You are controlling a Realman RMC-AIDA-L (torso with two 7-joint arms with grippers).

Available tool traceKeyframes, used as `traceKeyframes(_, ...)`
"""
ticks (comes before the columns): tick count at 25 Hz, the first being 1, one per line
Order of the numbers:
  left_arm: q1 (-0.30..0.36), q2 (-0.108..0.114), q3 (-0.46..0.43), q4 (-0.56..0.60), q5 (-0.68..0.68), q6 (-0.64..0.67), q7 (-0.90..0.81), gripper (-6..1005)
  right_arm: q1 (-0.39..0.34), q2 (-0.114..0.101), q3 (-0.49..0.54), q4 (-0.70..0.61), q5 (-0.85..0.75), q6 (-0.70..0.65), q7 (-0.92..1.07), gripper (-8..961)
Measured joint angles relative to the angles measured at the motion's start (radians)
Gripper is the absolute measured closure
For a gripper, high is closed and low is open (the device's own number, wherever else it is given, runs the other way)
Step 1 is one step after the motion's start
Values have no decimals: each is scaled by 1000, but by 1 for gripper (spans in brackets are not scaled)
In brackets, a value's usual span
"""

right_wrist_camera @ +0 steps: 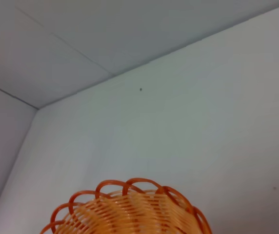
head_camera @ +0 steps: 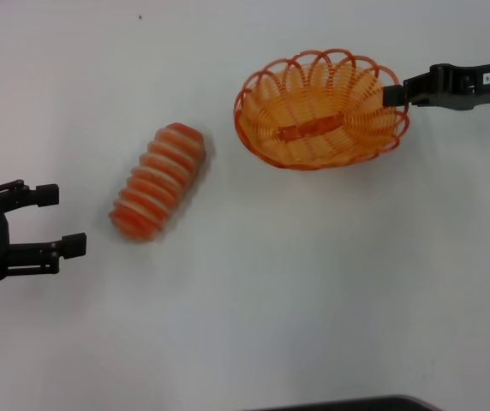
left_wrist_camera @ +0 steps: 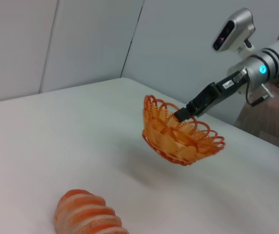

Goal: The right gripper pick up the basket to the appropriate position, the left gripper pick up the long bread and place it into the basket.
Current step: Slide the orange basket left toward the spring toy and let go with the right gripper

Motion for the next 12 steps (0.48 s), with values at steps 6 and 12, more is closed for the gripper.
traceKeyframes(6,-7,3,0,0,1,-1,0,63,-23,22,9,62,40,88,7,893)
traceKeyframes(12,-17,5,0,1,21,-1,0,63,-29,28,9,117,40,189,17,882)
